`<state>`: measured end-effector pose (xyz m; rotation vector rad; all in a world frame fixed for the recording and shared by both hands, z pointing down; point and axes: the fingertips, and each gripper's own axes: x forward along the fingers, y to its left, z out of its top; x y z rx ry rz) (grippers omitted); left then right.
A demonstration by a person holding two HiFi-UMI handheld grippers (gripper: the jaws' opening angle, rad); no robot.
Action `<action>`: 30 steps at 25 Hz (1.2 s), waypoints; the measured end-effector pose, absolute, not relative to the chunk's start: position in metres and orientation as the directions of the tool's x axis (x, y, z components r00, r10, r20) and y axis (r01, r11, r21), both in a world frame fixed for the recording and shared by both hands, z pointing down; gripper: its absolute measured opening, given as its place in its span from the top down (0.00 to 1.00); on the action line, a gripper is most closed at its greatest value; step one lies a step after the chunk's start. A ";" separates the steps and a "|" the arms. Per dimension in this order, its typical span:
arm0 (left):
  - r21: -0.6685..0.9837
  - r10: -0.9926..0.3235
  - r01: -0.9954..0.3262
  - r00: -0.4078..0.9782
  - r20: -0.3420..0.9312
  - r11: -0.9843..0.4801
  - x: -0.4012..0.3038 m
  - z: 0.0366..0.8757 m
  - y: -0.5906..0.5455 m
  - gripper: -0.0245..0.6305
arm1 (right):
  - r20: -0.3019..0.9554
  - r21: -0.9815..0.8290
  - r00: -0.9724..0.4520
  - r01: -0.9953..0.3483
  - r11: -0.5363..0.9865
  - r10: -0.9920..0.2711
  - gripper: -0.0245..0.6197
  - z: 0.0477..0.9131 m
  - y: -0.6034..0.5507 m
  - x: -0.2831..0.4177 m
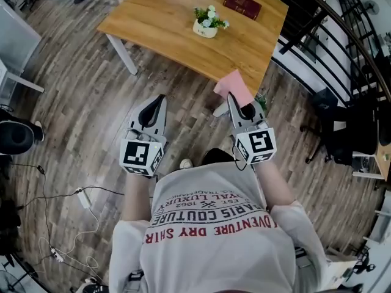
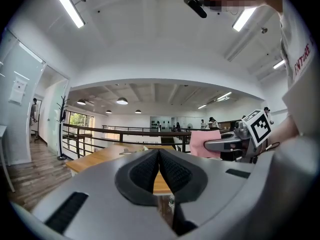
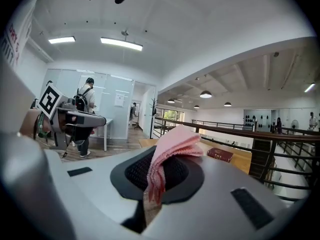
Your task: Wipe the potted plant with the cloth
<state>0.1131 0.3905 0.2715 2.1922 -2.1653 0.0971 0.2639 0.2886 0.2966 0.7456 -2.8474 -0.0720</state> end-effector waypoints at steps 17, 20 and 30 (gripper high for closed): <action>0.021 -0.986 -0.998 0.059 0.156 -0.057 -0.019 0.300 0.180 0.94 | 0.192 0.075 -0.831 -0.519 0.852 -0.523 0.90 0.331 0.073 0.131; 0.028 -0.983 -0.996 0.093 0.157 -0.090 -0.032 0.298 0.128 0.94 | 0.192 0.075 -0.814 -0.544 0.836 -0.547 0.91 0.329 0.030 0.120; 0.014 -0.936 -0.978 0.204 0.285 -0.209 -0.042 0.336 0.014 0.94 | 0.256 0.108 -0.686 -0.679 0.726 -0.681 0.91 0.352 -0.065 0.145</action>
